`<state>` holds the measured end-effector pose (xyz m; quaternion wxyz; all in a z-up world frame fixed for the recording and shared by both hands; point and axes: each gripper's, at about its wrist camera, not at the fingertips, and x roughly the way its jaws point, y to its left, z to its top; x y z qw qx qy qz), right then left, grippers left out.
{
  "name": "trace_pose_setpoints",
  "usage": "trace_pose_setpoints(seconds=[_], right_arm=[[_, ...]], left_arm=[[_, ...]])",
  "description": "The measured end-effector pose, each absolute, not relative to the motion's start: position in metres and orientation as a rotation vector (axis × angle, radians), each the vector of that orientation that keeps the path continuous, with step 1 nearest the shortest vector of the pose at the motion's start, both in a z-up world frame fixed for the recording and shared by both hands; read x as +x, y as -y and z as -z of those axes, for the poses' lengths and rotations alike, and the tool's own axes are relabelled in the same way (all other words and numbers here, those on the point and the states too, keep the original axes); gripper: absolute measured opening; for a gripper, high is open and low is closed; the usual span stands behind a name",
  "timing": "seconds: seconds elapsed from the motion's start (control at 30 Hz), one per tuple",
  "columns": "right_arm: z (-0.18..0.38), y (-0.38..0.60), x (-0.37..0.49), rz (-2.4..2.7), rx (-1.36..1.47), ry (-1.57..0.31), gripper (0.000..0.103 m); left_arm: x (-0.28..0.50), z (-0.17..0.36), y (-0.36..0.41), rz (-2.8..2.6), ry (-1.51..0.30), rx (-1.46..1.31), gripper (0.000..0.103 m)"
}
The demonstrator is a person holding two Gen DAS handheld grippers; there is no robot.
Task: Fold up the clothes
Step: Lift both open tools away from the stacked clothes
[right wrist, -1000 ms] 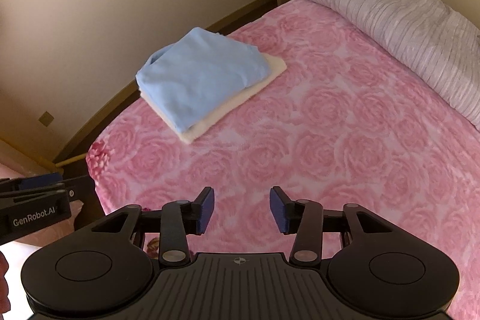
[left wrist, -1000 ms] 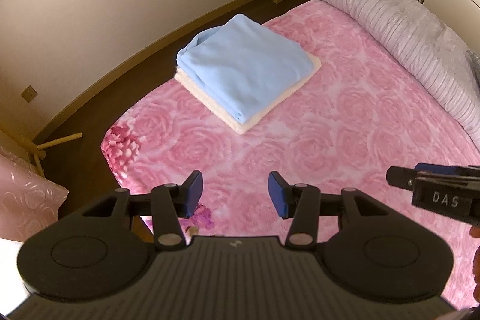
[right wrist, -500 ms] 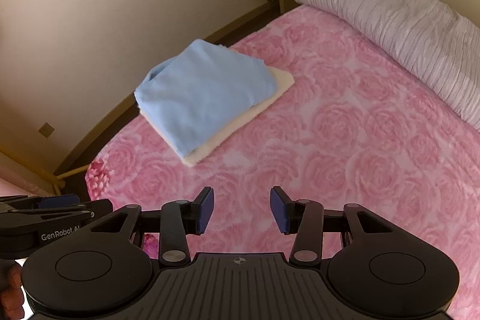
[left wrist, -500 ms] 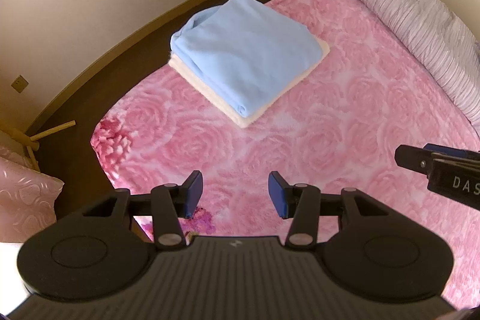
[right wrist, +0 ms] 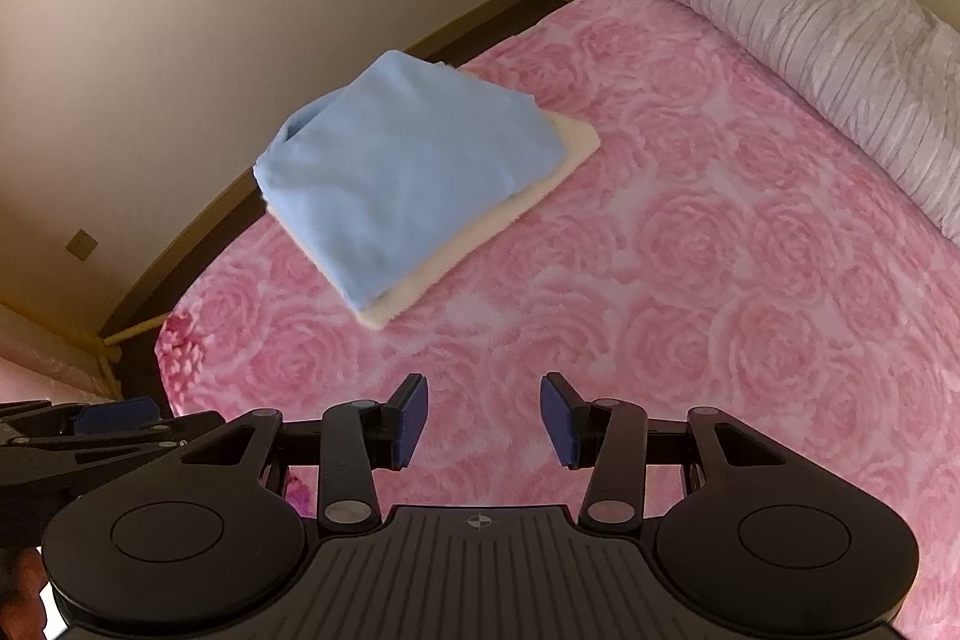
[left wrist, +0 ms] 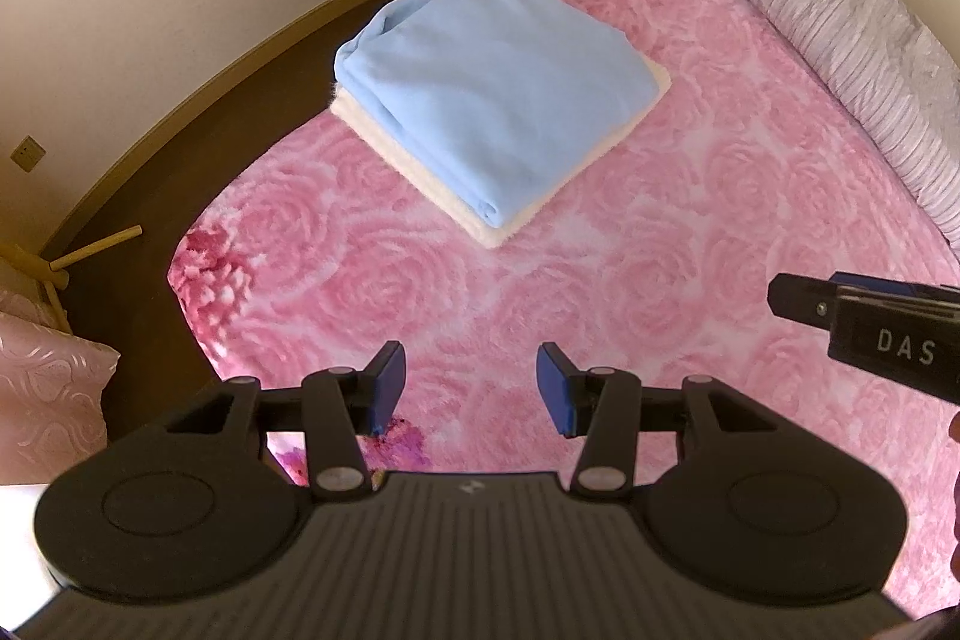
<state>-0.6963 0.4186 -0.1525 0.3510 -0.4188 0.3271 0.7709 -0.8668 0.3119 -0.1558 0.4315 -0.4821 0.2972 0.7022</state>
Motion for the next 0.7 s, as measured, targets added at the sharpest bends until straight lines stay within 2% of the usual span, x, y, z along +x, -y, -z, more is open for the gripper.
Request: trace_pose_setpoints(seconds=[0.7], right_arm=[[0.157, -0.424, -0.711, -1.992, -1.095, -0.862, 0.046]], left_arm=[[-0.883, 0.153, -0.327, -1.784, -0.744, -1.154, 0.044]])
